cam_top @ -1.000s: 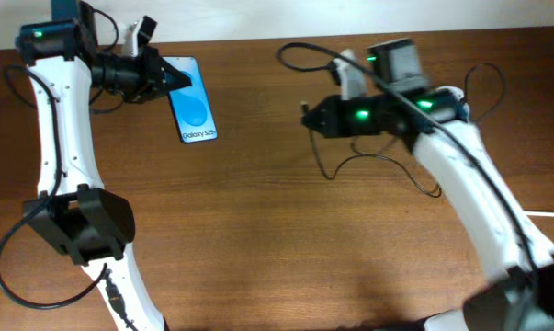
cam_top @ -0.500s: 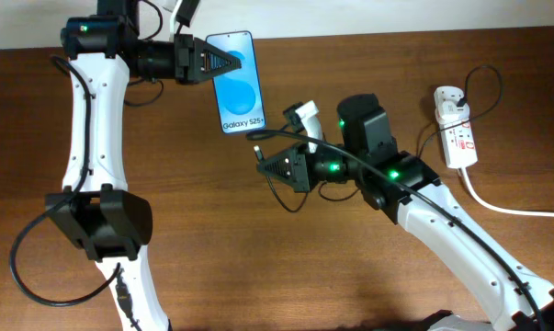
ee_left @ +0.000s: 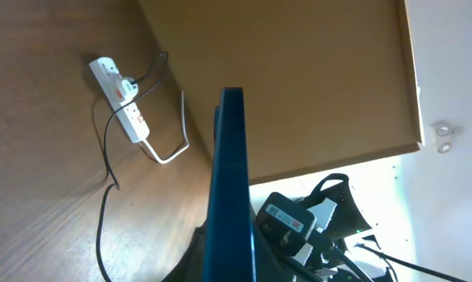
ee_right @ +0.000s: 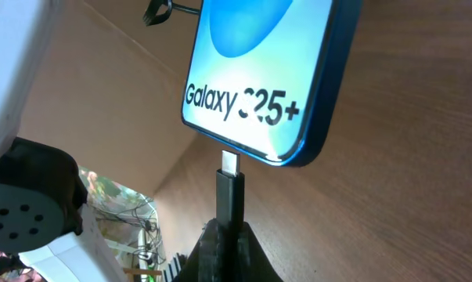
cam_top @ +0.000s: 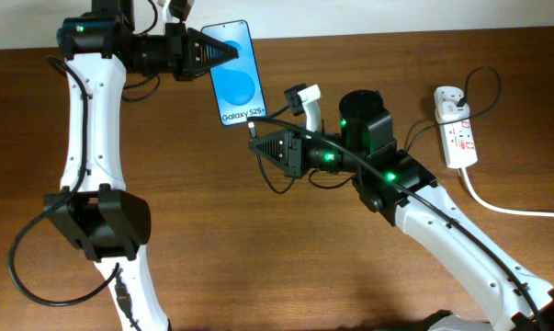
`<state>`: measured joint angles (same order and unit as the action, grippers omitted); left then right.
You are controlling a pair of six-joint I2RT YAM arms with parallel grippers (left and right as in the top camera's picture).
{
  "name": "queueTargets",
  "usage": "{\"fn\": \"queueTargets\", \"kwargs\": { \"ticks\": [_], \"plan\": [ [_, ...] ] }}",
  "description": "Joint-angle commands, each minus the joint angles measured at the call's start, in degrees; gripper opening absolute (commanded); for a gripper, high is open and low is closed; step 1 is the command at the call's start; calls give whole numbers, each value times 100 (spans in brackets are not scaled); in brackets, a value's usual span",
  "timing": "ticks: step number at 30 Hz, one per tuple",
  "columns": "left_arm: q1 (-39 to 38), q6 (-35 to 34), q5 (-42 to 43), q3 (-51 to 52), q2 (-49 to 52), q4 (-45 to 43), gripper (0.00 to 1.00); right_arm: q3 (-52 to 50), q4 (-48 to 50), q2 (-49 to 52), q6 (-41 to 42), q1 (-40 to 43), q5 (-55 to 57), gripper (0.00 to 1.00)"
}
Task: Plug charger to phone and switch on socket
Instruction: 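Push the held plug up into the phone's bottom port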
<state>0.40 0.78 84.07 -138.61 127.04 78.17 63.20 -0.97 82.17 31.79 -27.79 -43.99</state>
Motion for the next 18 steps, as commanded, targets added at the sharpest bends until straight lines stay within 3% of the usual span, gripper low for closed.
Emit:
{"fn": "queueTargets", "kwargs": {
  "ticks": [1,18],
  "plan": [
    [24,-214,319,-105,-61,-15,0,2,17,-76,98,-44,31,4],
    [-188,-258,55,-105,-61,33,0,2,39,-70,157,-44,37,4]
  ]
}}
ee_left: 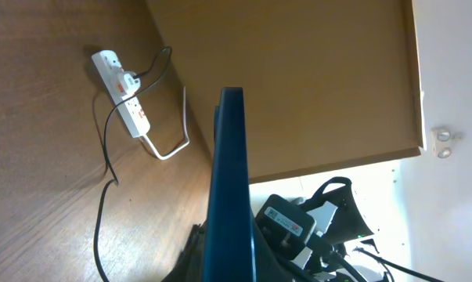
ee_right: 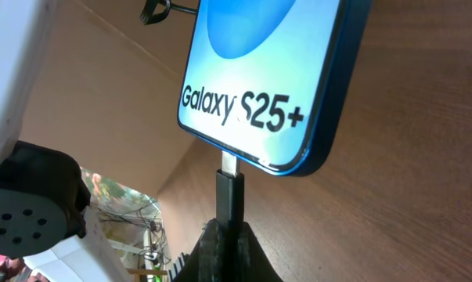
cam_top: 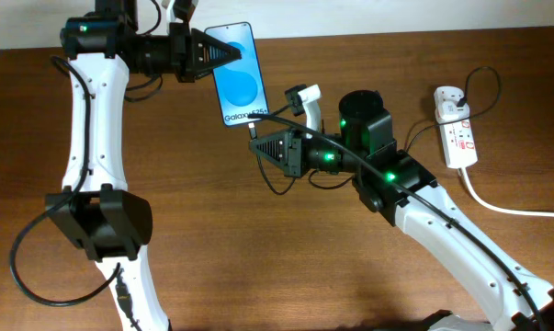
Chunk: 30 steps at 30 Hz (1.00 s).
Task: Plug charger to phone and switch on socket
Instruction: 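Push the held plug up into the phone's bottom port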
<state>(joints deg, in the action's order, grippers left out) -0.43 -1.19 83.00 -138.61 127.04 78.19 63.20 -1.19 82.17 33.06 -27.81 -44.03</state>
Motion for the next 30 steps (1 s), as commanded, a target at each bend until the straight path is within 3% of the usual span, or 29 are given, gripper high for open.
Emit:
{"fn": "queueTargets", "kwargs": {
  "ticks": [1,30],
  "plan": [
    [-173,-61,118,-105,-61,31,0,2,61,-70,31,-42,42,4],
    [-459,-57,-442,-105,-61,87,0,2,131,-70,46,540,-157,4]
  ]
}}
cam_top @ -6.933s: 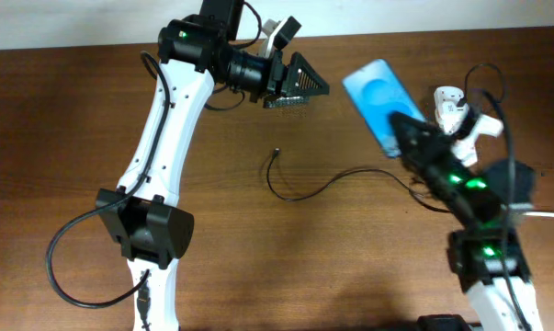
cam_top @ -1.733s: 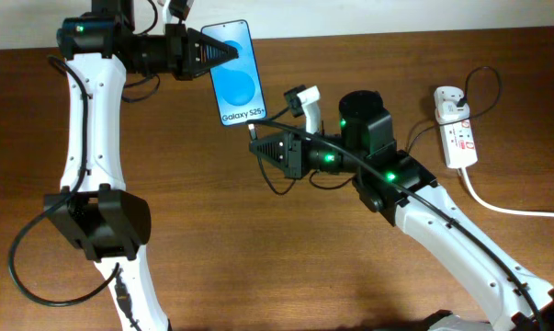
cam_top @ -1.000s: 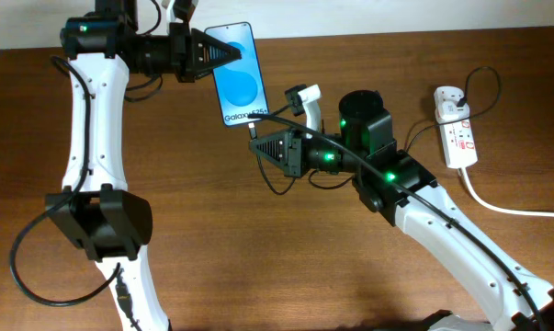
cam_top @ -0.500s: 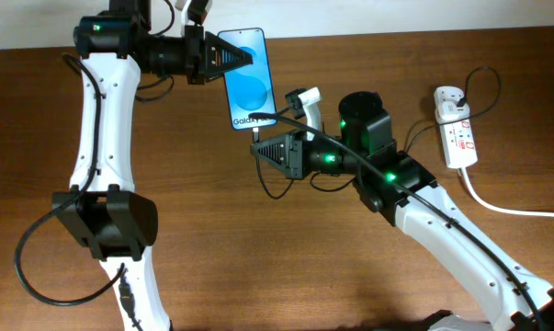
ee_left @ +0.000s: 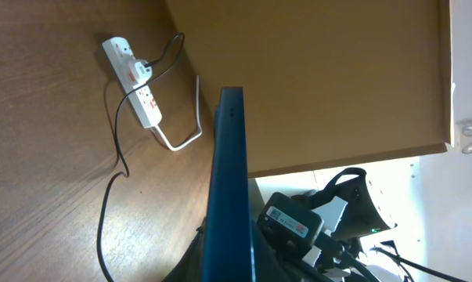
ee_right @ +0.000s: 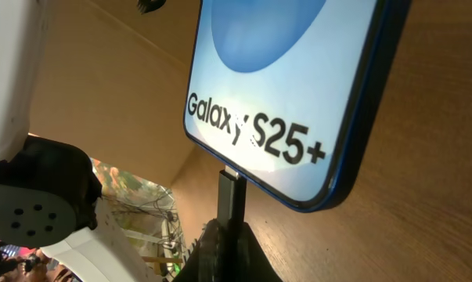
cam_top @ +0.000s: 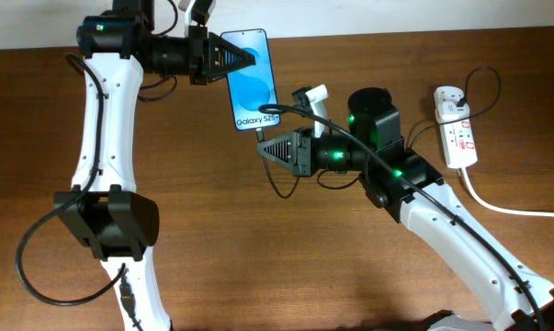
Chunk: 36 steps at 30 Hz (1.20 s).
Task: Plug charger to phone and switch on socket
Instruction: 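Push the held plug up into the phone's bottom port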
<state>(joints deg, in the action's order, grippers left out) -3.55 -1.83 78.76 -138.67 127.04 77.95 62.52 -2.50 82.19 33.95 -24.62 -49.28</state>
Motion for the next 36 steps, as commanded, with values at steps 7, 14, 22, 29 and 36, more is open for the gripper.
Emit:
{"fn": "queueTargets", "kwargs": {
  "ticks": [7,14,22,29,36],
  "plan": [
    [-280,9,-20,-98,-61,249,0,70,531,-72,111,221,472,4],
    [-216,7,-61,-98,-61,114,0,70,575,-72,111,219,466,4],
    [-190,-13,-59,-98,-61,4,0,70,525,-72,109,214,422,32],
    [-175,-13,-474,-98,-61,-138,0,70,457,-72,107,216,424,47],
    [-170,-11,-3565,-96,-46,468,0,70,-551,-72,-68,221,949,61]
  ]
}}
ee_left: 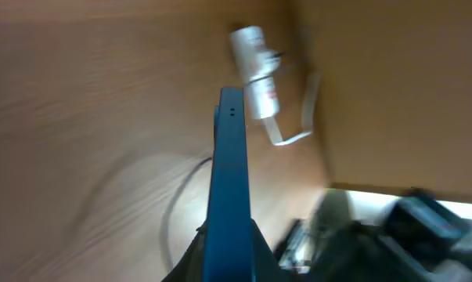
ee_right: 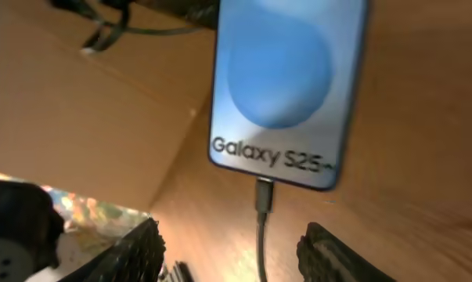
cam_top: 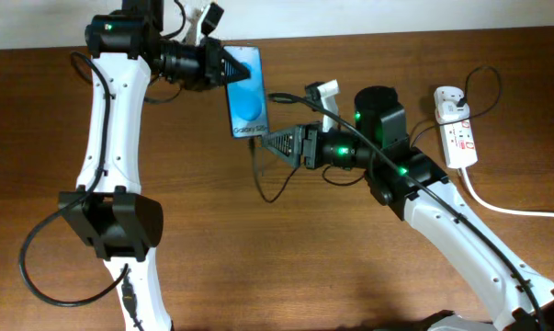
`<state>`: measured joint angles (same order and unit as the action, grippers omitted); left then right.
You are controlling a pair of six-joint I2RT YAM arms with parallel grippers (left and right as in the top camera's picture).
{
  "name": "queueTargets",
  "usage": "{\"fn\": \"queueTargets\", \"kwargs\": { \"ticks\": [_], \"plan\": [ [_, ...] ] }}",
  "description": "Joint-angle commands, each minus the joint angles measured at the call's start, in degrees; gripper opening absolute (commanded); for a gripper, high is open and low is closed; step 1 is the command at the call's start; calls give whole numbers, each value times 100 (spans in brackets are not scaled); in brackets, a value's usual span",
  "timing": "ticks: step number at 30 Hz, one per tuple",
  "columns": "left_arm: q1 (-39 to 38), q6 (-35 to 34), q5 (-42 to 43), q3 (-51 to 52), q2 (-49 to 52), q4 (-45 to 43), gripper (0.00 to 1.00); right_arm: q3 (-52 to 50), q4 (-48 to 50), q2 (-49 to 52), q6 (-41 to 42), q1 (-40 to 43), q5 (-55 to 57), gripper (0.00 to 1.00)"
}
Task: Plug charger to phone and switch on socket
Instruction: 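Push the held plug up into the phone's bottom port, then lower the phone onto the table with the left gripper and release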
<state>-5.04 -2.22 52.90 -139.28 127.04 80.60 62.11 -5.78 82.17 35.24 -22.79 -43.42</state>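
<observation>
A blue phone (cam_top: 245, 90) with a lit "Galaxy S25+" screen (ee_right: 286, 86) is held off the table, my left gripper (cam_top: 229, 68) shut on its upper end. The left wrist view shows it edge-on (ee_left: 228, 172) between the jaws. The black charger plug (ee_right: 264, 196) sits in the phone's bottom port, its cable (cam_top: 258, 179) hanging to the table. My right gripper (cam_top: 267, 143) is open just below the plug; its fingers (ee_right: 140, 252) stand apart on either side of the cable, touching nothing. The white socket strip (cam_top: 457, 129) lies at the right.
A white mains lead (cam_top: 506, 207) runs from the strip off the right edge. A charger adapter (cam_top: 451, 101) is plugged into the strip's far end, its black cable looping away. The table's back edge (cam_top: 396, 35) lies just behind the phone.
My right gripper was shut on the plug under the phone's port; now it is open and the plug stays in the phone. The left gripper has turned the phone more upright.
At first my right gripper held the plug just below the phone's bottom edge, its metal tip showing. The phone and plug then came closer together, the tip going out of sight at the port. Now the plug sits in the phone and the right gripper is open.
</observation>
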Motion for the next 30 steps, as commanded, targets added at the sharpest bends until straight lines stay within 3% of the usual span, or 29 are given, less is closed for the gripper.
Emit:
{"fn": "queueTargets", "kwargs": {
  "ticks": [1,5,12,14,19,26,30],
  "plan": [
    [-22,31,-1233,13,-28,376,0,111,-444,-70,-308,37,459,61],
    [-22,48,-1246,988,-28,197,0,109,-1128,-70,-358,33,844,62],
    [-20,46,-1248,3289,-28,-1766,0,109,-1838,107,-590,31,966,62],
    [-22,46,-1300,3510,-26,-1980,0,109,-1902,186,-590,31,966,62],
    [-22,4,-2455,3604,-24,-2050,0,109,-1912,190,-612,31,966,62],
    [-22,-166,-2448,4207,-17,-2463,1,109,-1917,190,-632,31,966,62],
    [-22,-164,-2481,4214,-17,-2465,13,109,-1919,190,-632,31,964,62]
  ]
}}
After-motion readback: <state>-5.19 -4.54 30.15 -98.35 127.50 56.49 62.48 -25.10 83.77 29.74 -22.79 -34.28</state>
